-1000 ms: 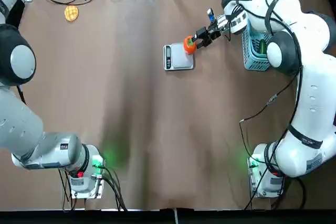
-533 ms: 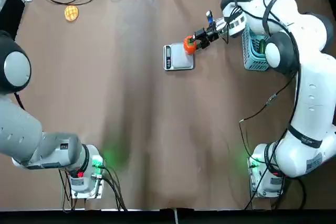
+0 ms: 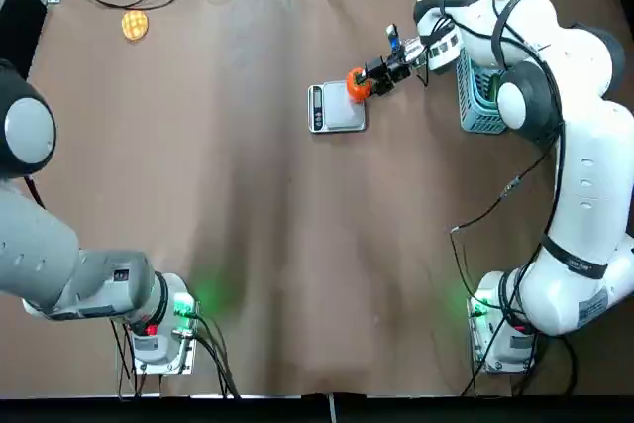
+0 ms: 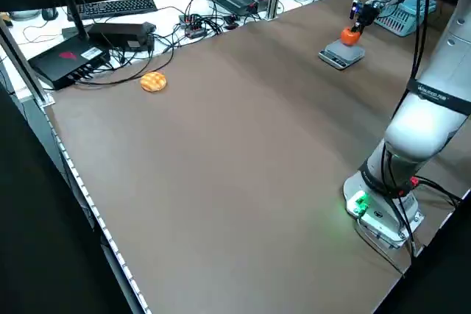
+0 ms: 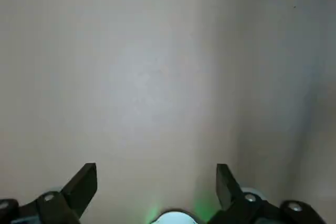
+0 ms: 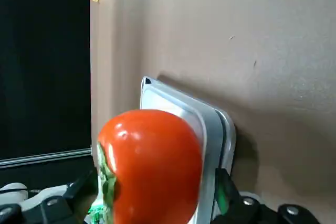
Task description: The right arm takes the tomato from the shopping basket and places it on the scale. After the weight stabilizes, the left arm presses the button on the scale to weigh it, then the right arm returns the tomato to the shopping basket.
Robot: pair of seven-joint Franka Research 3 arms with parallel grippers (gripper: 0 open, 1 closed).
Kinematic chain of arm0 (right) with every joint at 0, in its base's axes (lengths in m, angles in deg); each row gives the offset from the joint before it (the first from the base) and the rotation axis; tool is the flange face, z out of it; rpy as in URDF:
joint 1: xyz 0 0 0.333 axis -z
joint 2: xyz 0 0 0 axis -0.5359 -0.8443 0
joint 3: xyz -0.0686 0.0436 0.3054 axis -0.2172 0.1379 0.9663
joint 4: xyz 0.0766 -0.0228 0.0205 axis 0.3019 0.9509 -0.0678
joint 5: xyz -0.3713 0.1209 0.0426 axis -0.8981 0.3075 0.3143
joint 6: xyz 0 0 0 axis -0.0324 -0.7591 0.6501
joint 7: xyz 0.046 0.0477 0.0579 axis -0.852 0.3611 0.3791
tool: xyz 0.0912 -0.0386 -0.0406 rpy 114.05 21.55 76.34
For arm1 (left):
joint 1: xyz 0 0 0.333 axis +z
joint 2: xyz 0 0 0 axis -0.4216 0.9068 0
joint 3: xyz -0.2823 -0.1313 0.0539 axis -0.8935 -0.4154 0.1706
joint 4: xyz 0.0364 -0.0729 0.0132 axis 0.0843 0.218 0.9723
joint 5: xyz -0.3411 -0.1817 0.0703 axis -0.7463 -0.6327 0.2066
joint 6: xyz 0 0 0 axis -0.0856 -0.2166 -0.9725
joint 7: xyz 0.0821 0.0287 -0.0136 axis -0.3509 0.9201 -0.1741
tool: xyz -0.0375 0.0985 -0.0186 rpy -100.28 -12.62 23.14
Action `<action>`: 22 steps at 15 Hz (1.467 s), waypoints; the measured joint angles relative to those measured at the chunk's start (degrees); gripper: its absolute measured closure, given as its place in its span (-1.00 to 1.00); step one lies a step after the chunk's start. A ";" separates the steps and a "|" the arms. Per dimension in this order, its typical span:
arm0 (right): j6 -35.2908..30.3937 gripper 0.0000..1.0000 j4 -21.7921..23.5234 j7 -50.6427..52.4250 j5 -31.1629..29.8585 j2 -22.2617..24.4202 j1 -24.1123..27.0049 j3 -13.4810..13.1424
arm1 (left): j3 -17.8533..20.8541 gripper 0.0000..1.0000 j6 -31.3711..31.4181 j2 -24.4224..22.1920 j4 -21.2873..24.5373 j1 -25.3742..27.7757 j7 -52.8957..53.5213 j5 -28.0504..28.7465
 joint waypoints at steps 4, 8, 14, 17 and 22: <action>-0.49 -0.50 -0.07 0.75 0.23 0.11 0.06 -0.07 | 0.05 -1.00 -0.95 -2.33 0.38 0.54 -0.72 -0.19; -0.40 -0.50 -0.23 0.84 0.25 0.11 0.18 -0.18 | 4.86 -1.00 -0.67 -5.77 3.00 -5.23 -5.50 -0.21; 0.25 -0.50 -1.81 -8.19 -11.44 6.44 0.35 -4.24 | 10.84 -1.00 1.23 -10.21 6.87 -6.37 -4.98 -1.70; -0.83 -0.50 -1.94 -17.56 -24.27 13.45 0.38 -7.55 | 10.73 -1.00 1.17 -10.90 7.12 -6.36 -4.86 -1.91; -10.15 -0.50 -7.24 -32.28 -53.47 21.63 0.64 -13.68 | 10.50 -1.00 0.98 -10.90 7.34 -6.63 -3.23 -2.06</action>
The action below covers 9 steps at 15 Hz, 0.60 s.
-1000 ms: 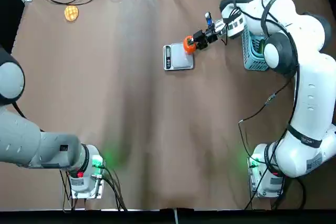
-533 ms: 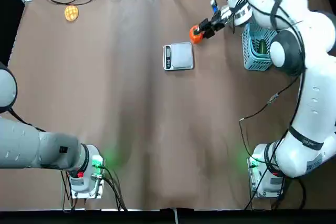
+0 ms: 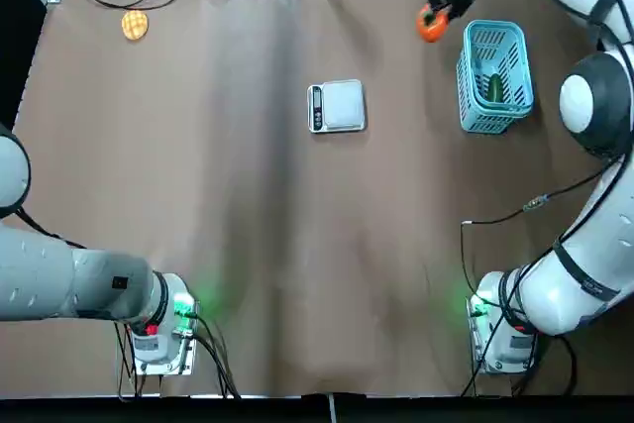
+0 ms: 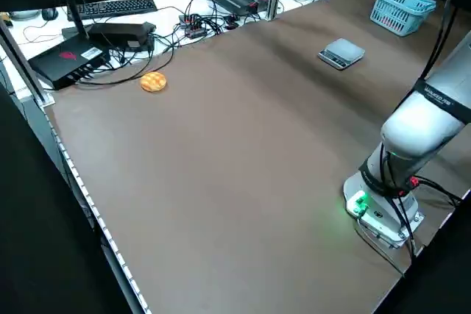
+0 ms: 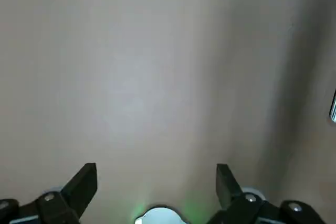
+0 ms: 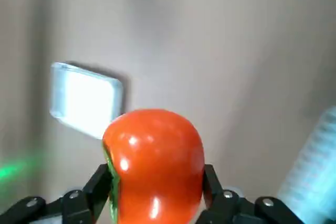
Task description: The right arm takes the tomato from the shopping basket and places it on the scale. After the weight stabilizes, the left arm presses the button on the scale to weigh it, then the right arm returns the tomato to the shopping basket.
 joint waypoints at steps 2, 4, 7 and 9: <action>-0.97 -0.50 -2.14 -1.71 -9.20 0.61 0.09 -1.99 | -0.26 -1.00 -0.18 0.00 0.27 -0.17 1.15 0.00; -1.01 -0.50 -2.52 -2.76 -15.38 0.49 0.10 -4.09 | -0.29 -1.00 -0.16 0.03 0.45 -0.34 4.29 0.00; -1.94 -0.50 -2.29 -9.01 -21.87 0.02 0.10 -5.77 | -0.27 -1.00 -0.12 0.04 0.46 -0.08 7.49 0.00; -2.94 -0.50 -1.76 -11.67 -23.78 -0.46 0.09 -5.80 | -0.26 -1.00 -0.12 0.04 0.46 0.02 7.62 0.00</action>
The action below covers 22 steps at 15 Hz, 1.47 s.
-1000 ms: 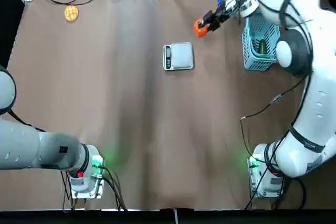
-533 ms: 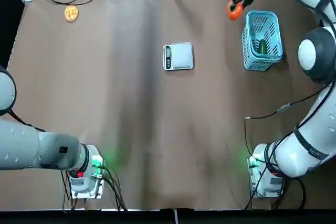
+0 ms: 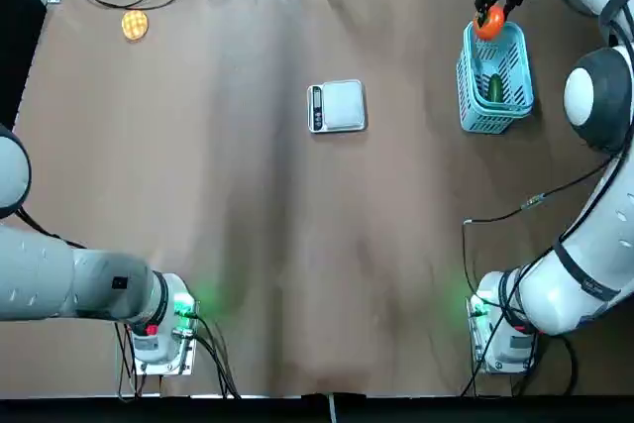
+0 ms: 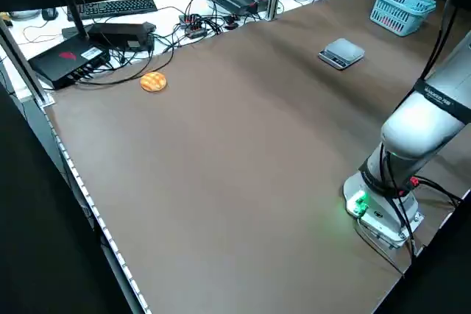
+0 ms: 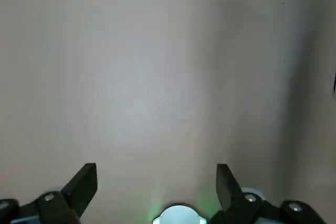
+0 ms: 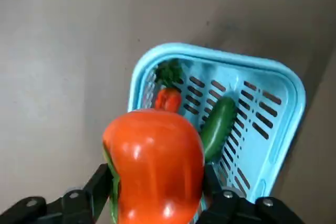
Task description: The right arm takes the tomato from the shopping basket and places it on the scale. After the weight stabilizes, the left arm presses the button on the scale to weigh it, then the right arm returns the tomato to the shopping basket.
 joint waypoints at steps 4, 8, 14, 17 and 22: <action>-0.09 -0.50 0.90 -1.60 -4.36 -0.83 0.20 -0.60 | -0.61 -1.00 -0.09 0.00 0.01 -0.45 -5.02 -0.17; -0.19 -0.50 1.01 -12.34 -9.68 -1.00 0.01 -1.04 | -1.71 -1.00 -0.47 0.00 0.15 -0.50 -8.03 -0.17; 0.87 -0.50 1.61 -23.41 -12.09 -5.93 -0.84 -0.75 | -1.70 -1.00 -0.47 0.00 0.23 -0.25 -7.91 -0.48; 2.03 -0.50 2.26 -24.67 -12.09 -7.61 -1.02 -0.69 | -1.70 -1.00 -0.38 0.00 0.23 -0.25 -7.42 -0.51; 6.05 -0.50 5.60 -24.72 -12.09 -9.49 -1.03 -0.51 | -1.69 -1.00 1.55 -0.03 0.15 -0.20 -6.98 -2.25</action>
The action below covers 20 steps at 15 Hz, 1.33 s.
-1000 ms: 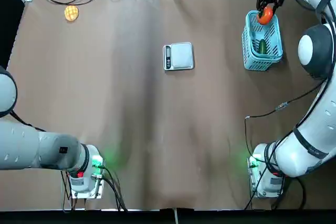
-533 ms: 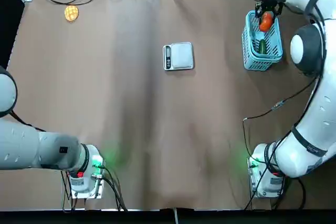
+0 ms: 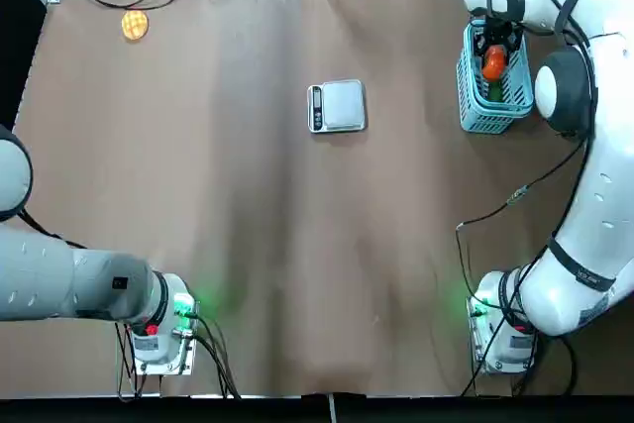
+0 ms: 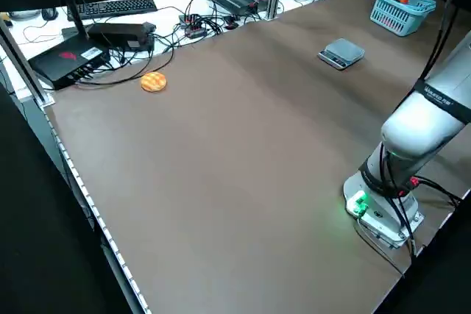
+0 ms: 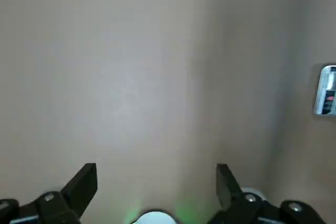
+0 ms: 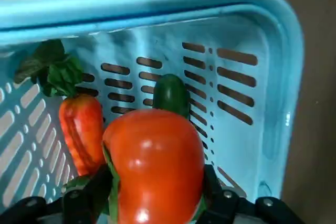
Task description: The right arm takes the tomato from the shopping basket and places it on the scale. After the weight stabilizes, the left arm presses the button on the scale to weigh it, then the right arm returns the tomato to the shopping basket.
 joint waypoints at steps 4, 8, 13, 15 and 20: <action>0.20 -0.50 0.28 0.00 0.00 -0.11 -0.05 0.33 | 0.09 -1.00 0.26 -0.01 -0.19 0.32 0.55 -1.70; 0.95 -0.50 0.98 0.00 0.00 -0.19 0.01 0.63 | 0.09 -1.00 0.26 -0.01 -0.20 0.33 1.52 -1.70; 1.08 -0.50 1.37 0.01 0.00 -0.19 0.05 0.63 | 0.10 -1.00 0.26 -0.01 -0.20 0.35 1.78 -1.70; 1.08 -0.50 1.37 0.01 0.00 -0.19 0.06 0.63 | 0.13 -1.00 0.26 -0.01 -0.20 0.36 1.78 -1.70; 1.09 -0.50 1.37 0.14 0.00 -0.19 0.06 0.65 | 0.24 -1.00 0.26 -0.01 -0.20 0.38 1.82 -1.70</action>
